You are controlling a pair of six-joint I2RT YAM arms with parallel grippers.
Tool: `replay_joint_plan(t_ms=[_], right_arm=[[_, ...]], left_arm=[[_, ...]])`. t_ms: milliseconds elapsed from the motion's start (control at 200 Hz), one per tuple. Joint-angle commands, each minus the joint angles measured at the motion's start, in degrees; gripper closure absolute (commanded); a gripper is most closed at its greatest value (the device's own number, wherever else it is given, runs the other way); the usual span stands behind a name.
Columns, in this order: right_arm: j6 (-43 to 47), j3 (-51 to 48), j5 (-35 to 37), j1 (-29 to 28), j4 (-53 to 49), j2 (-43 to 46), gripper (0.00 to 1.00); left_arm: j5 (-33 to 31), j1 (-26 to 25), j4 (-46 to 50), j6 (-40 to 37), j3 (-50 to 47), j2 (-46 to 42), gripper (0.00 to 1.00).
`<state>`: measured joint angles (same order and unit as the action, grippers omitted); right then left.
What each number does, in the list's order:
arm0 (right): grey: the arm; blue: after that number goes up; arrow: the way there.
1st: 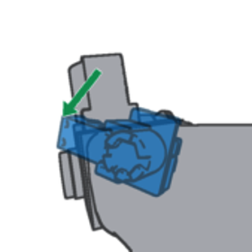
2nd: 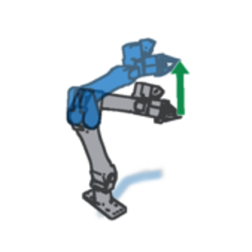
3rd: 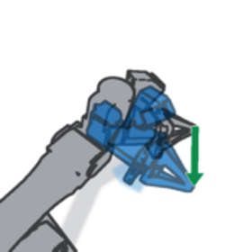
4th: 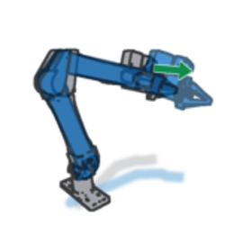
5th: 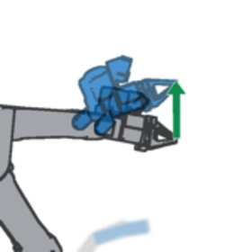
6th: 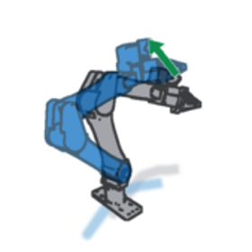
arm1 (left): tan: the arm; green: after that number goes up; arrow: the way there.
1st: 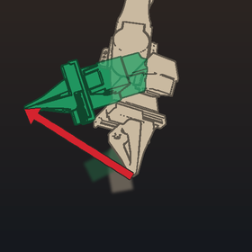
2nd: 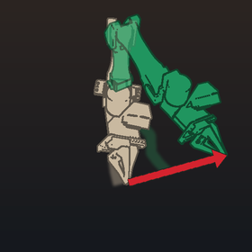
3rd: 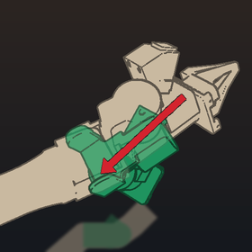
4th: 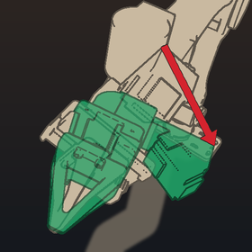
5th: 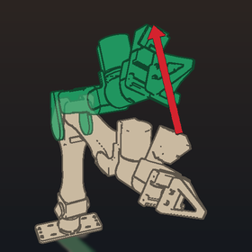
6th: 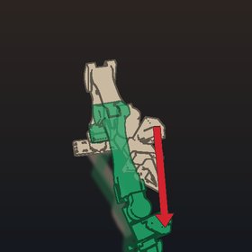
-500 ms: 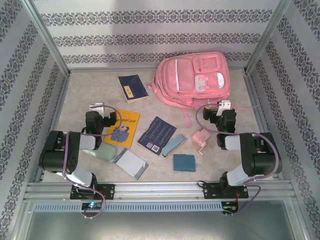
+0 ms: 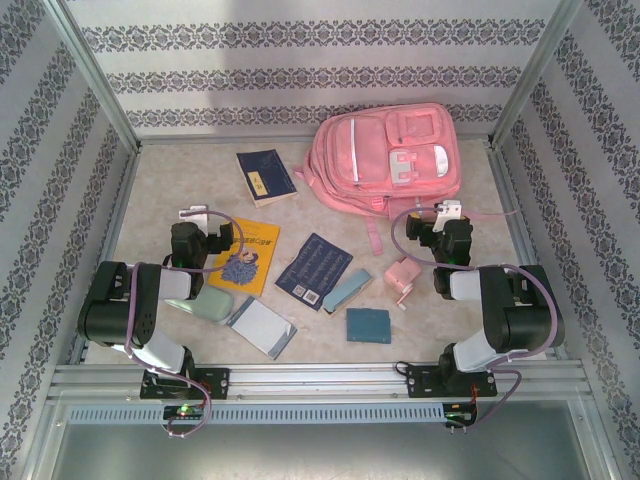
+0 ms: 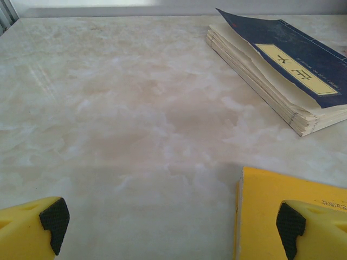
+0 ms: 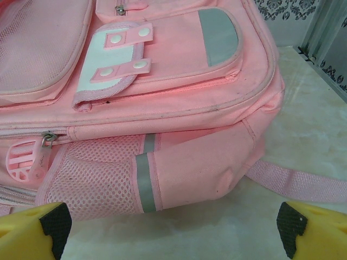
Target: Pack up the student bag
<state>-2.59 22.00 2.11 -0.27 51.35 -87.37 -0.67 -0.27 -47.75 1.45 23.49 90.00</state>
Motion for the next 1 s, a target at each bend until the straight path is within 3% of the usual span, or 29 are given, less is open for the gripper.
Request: replay_joint_plan(t_ms=[0, 350, 415, 505, 555, 615, 695, 794, 844, 929, 999], right_arm=[[0.65, -0.2, 0.68, -0.61, 0.77, 0.71, 0.02], [0.59, -0.2, 0.75, -0.61, 0.77, 0.71, 0.02], [0.15, 0.25, -0.48, -0.38, 1.87, 0.93, 0.02], [3.45, 4.25, -4.02, -1.7, -14.28, 10.14, 0.02], [3.05, 4.77, -2.28, -3.33, -16.78, 15.82, 0.02], [-0.32, 7.28, 1.56, -6.01, -20.37, 22.08, 0.02], [0.06, 17.47, 0.9, -10.19, -37.86, 26.88, 0.02], [1.54, 27.0, 5.8, -19.78, -52.1, 30.28, 0.02], [2.98, 29.75, 6.62, -24.69, -55.53, 31.81, 0.02], [4.13, 36.61, 16.14, -34.24, -64.95, 32.26, 0.02], [-1.62, 43.86, 26.65, -39.89, -75.14, 30.73, 0.02]], left_arm=[[-0.74, 0.1, -0.33, -0.75, -0.02, -0.66, 0.01], [-0.64, 0.08, 0.48, -0.78, 0.37, -1.01, 0.01], [-0.51, 0.01, 8.36, -1.06, 3.52, -4.24, 0.01], [-4.06, -0.07, 30.87, 2.0, 14.46, -11.22, 0.01], [-3.74, -0.31, 38.37, 6.86, 19.25, -13.6, 0.01], [-1.12, -1.61, 44.21, 11.56, 23.52, -16.12, 0.01], [-4.32, -7.97, 53.48, 10.78, 29.01, -19.66, 0.01], [-6.28, -15.57, 62.67, 10.18, 33.73, -24.17, 0.01], [-4.07, -17.53, 66.29, 11.98, 35.2, -26.68, 0.01], [-2.06, -19.02, 71.61, 18.27, 37.08, -31.0, 0.01], [-2.05, -19.33, 77.11, 22.23, 38.78, -33.06, 0.01]])
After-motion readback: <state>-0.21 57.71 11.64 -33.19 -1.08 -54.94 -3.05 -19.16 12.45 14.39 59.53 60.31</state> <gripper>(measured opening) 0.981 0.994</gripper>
